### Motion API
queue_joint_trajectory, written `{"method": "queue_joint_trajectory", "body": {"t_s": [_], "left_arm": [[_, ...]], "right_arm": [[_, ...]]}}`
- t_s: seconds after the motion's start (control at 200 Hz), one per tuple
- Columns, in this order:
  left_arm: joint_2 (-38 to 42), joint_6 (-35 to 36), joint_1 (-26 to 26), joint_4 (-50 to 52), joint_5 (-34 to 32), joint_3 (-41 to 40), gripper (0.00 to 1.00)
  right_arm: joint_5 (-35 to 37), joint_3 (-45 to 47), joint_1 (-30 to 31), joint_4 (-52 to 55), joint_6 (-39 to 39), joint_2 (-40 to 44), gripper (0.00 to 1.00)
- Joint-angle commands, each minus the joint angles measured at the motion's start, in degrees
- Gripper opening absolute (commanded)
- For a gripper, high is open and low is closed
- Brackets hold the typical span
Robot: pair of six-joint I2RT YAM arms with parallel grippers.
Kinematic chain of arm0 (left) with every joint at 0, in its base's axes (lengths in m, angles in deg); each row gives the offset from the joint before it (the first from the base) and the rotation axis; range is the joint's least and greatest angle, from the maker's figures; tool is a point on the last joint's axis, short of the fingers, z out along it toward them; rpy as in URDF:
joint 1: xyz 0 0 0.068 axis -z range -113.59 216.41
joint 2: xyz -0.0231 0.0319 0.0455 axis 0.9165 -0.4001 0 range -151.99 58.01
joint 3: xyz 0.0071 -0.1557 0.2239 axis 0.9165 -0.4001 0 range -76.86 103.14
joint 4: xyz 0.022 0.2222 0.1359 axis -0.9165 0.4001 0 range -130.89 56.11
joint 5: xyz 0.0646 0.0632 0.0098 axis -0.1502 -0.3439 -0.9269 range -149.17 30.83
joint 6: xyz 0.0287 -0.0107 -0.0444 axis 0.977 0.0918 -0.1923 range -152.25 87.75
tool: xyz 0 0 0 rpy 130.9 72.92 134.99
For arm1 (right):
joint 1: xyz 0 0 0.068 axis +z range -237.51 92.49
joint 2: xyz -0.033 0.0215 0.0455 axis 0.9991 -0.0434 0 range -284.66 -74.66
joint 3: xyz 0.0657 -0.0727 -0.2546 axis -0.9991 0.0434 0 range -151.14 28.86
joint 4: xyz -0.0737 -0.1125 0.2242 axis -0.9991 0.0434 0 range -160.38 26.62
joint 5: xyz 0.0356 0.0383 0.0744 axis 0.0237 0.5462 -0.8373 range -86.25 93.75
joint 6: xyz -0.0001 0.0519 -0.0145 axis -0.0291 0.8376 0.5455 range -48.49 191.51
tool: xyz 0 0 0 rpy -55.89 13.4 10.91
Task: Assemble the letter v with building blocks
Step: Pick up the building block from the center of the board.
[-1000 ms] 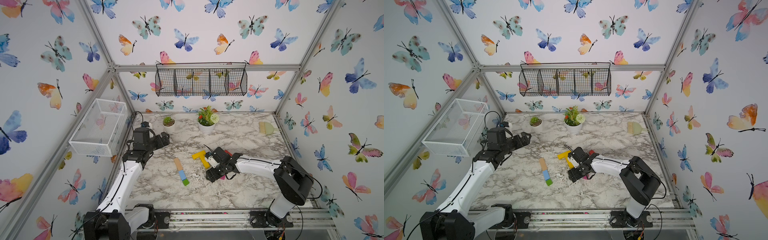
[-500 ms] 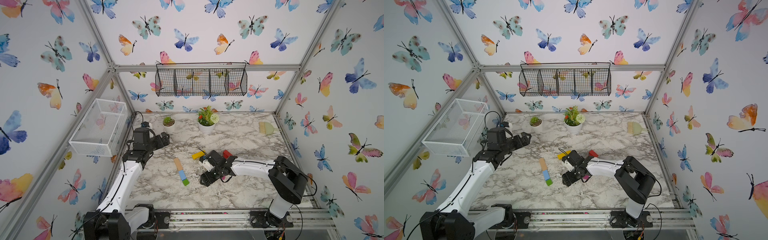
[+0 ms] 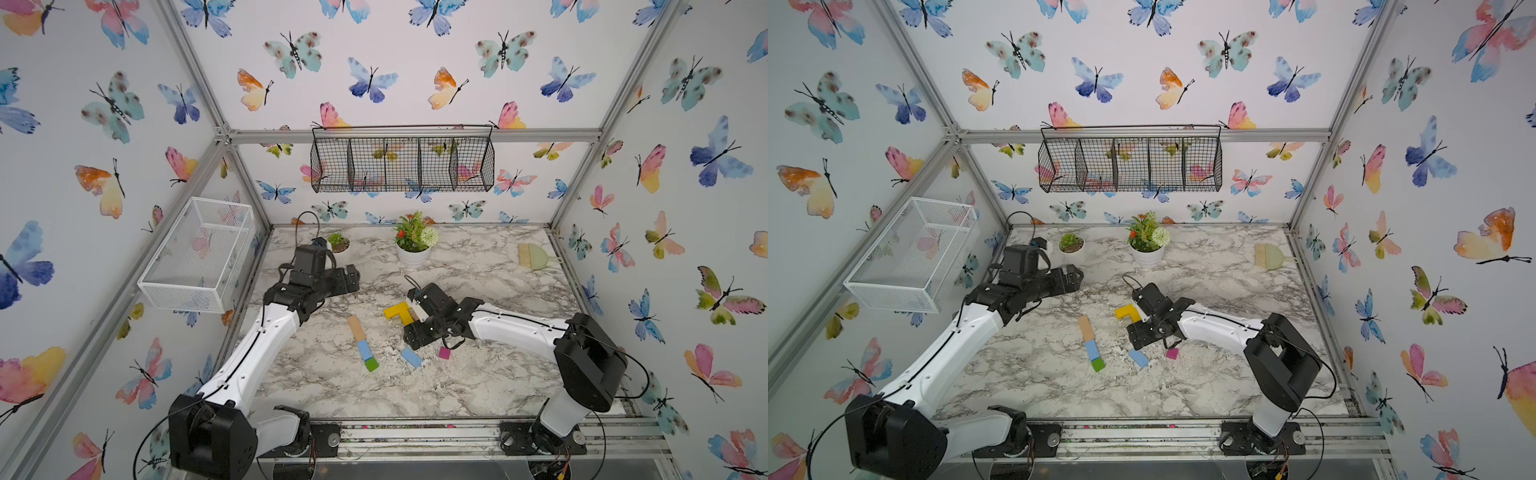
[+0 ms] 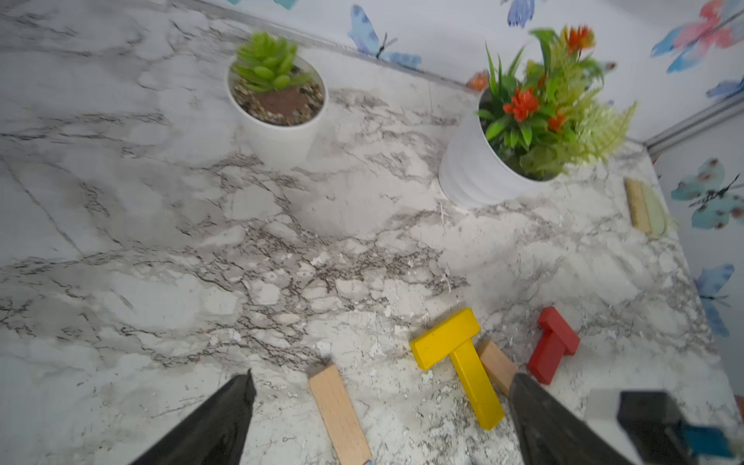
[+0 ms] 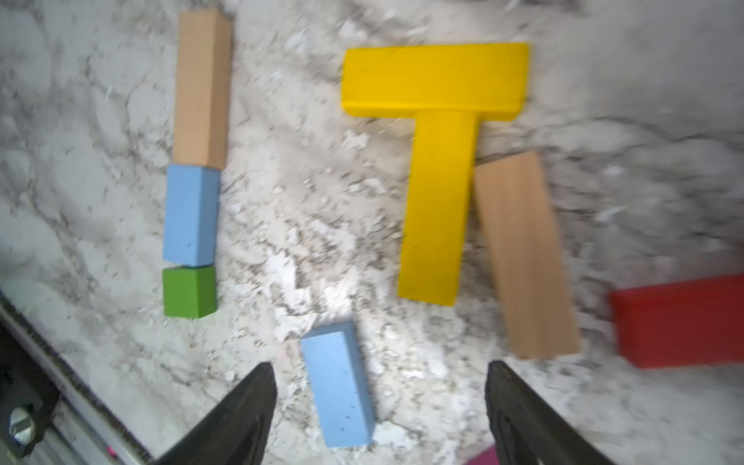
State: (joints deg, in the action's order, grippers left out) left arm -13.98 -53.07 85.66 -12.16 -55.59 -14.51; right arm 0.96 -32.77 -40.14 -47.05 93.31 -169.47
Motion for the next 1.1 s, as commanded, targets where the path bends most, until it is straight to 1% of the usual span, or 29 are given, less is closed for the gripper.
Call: {"method": "queue_joint_trajectory", "body": {"t_s": [0.0,0.165,0.24,0.36,0.496,0.646,0.761,0.836,0.926,1.096], "left_arm": [[-0.7,-1.3,8.1,8.1,-5.2,0.7,1.0],[1.5,-7.3,18.4,8.9,-6.2,-3.6,1.0],[2.5,-10.1,22.2,8.9,-6.9,-5.6,1.0],[3.0,-13.9,26.7,8.0,-6.9,-8.2,1.0],[2.1,-16.8,31.3,6.8,-7.0,-9.4,1.0],[0.2,-19.3,35.1,4.0,-5.8,-10.7,1.0],[-1.7,-21.1,37.5,2.0,-4.6,-11.9,1.0],[-2.2,-22.2,38.0,-0.3,-3.2,-13.7,1.0],[-2.4,-23.3,38.0,-2.9,-2.3,-16.3,1.0],[-3.4,-24.3,38.3,-5.0,-1.6,-17.9,1.0]], "right_arm": [[5.6,2.3,-5.6,4.8,-0.8,3.4,0.84],[5.7,5.3,-13.6,4.9,-1.7,6.5,0.85],[4.2,6.9,-17.7,4.1,-2.2,7.6,0.86],[3.1,8.1,-22.9,3.0,-2.7,9.3,0.87],[3.1,7.6,-25.3,2.3,-3.2,10.3,0.89],[2.5,8.0,-27.6,1.4,-3.2,11.4,0.91],[2.6,8.3,-28.2,1.1,-3.2,12.1,0.92],[2.9,8.2,-28.3,1.2,-3.0,12.4,0.93],[3.3,8.5,-28.6,0.9,-2.8,13.0,0.98],[3.5,8.7,-28.9,0.6,-2.7,13.9,0.98]]}}
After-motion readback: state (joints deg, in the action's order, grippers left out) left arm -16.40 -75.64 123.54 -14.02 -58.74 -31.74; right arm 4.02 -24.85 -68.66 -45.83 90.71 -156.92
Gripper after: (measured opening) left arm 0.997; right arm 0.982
